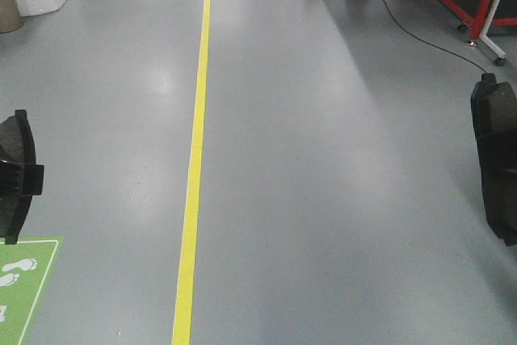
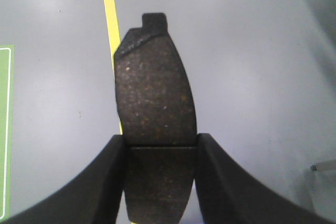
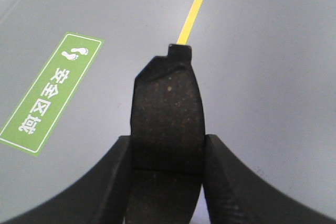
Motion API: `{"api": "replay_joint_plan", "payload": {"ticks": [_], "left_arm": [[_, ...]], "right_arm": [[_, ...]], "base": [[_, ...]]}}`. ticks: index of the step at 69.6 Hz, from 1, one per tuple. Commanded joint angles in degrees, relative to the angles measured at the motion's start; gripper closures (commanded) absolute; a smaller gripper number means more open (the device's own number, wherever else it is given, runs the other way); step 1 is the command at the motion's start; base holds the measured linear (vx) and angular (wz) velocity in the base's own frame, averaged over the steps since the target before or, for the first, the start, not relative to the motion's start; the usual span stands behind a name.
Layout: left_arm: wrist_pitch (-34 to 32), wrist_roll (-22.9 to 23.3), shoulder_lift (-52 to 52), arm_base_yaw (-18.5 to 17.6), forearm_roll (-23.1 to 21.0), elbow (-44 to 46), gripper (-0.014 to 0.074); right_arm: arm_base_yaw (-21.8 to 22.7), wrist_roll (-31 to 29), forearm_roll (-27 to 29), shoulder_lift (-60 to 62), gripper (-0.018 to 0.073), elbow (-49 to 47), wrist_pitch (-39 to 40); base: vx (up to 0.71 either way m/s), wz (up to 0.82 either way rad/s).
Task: Move and align brake pads A on conveyor
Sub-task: 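Drive along the yellow floor line toward the conveyor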
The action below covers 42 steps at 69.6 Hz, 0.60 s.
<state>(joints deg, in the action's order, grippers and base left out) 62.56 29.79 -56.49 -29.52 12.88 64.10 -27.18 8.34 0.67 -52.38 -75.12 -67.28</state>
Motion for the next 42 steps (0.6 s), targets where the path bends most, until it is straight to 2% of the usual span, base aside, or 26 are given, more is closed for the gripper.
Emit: {"api": "replay_joint_plan", "payload": {"ticks": [1,42], "left_arm": [[-4.19,0.50,0.86,-0.22,0.68,1.35,0.0603],[-4.19,0.50,0.86,-0.22,0.68,1.35,0.0603]], "right_arm": [[-0.01,-0.53,-0.37,0.51,0.0563,-1.68,4.36],[-0.01,-0.53,-0.37,0.51,0.0563,-1.68,4.36]], "base": [[0.05,0.08],[0.11,0.10]]}}
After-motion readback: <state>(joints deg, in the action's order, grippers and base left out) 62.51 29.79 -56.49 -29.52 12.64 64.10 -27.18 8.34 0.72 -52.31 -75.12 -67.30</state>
